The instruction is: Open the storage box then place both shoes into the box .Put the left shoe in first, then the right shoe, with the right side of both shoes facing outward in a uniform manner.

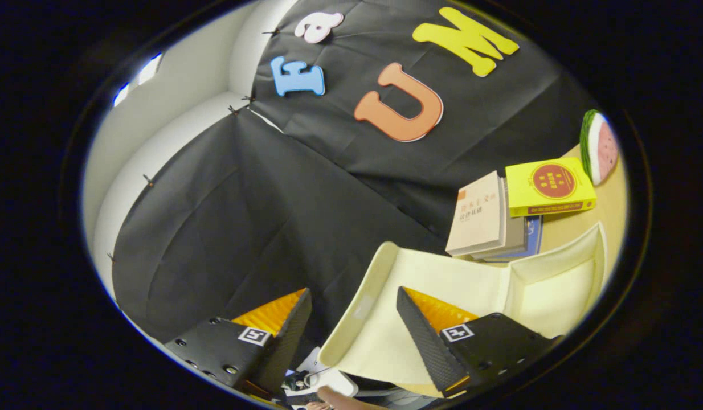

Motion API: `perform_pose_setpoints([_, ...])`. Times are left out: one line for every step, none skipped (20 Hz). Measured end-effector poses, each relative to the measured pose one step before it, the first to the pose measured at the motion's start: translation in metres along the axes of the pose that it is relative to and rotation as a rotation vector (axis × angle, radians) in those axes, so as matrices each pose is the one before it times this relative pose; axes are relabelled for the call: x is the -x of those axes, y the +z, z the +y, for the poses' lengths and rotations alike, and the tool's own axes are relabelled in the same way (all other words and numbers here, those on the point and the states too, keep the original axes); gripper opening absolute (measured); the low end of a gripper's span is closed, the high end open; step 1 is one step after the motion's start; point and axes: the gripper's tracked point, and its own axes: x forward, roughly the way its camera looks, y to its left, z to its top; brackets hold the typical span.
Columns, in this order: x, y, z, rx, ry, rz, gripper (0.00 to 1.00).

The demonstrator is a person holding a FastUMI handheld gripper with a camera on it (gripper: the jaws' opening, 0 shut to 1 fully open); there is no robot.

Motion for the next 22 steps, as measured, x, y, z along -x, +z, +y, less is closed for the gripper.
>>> perform_pose_setpoints([-0.00171, -0.0054, -0.00281, -0.00602, -0.01329, 0.01172, 0.95])
perform_pose_setpoints([0.00259, -0.00101, -0.00415, -0.00728, -0.00884, 0.00914, 0.95])
perform_pose_setpoints([0.00374, 0.00154, -0.00482, -0.00354, -0.01213, 0.00441, 0.95])
perform_pose_setpoints([0.00728, 0.00421, -0.00944, 0.01024, -0.02184, -0.00605, 0.95])
perform_pose_setpoints([0.01026, 0.00478, -0.00901, 0.01939, -0.0287, -0.00882, 0.95])
perform_pose_setpoints([0.00995, 0.00502, -0.01486, 0.0252, -0.03718, -0.00978, 0.95])
perform_pose_setpoints([0.01127, 0.00416, -0.0192, 0.02732, -0.045, -0.00752, 0.95])
perform_pose_setpoints([0.01445, 0.00549, -0.02068, 0.03043, -0.04783, -0.00517, 0.95])
perform_pose_setpoints([0.00981, 0.00373, -0.01646, 0.02333, -0.03405, -0.00566, 0.95])
perform_pose_setpoints([0.01156, 0.00405, -0.02197, 0.02275, -0.04827, 0.00261, 0.95])
perform_pose_setpoints([0.0138, 0.00339, -0.02693, 0.01932, -0.04383, -0.00715, 0.95])
perform_pose_setpoints([0.01111, 0.00655, -0.02245, 0.00697, -0.04451, -0.00763, 0.95])
perform_pose_setpoints([0.00895, 0.00322, -0.02118, -0.00164, -0.03382, -0.01126, 0.95])
perform_pose_setpoints([0.00877, 0.00601, -0.02611, -0.01499, -0.03842, -0.0088, 0.95])
perform_pose_setpoints([0.00613, -0.00132, -0.02222, -0.0122, -0.03346, 0.00674, 0.95])
perform_pose_setpoints([0.00667, 0.00316, -0.02062, -0.0096, -0.01954, 0.00339, 0.95])
perform_pose_setpoints([0.00466, 0.00049, -0.0234, -0.00434, -0.02992, 0.00554, 0.95])
perform_pose_setpoints([0.00395, 0.00021, -0.02482, 0.00141, -0.0365, 0.00163, 0.95])
perform_pose_setpoints([0.00363, -0.00146, -0.02501, 0.00526, -0.03413, 0.00087, 0.95])
perform_pose_setpoints([0.00263, -0.00332, -0.02302, 0.00917, -0.03433, 0.00768, 0.95])
perform_pose_setpoints([0.00307, -0.00531, -0.02162, 0.01136, -0.02818, 0.00788, 0.95])
perform_pose_setpoints([0.00083, -0.00769, -0.0214, 0.0182, -0.03328, 0.02138, 0.95])
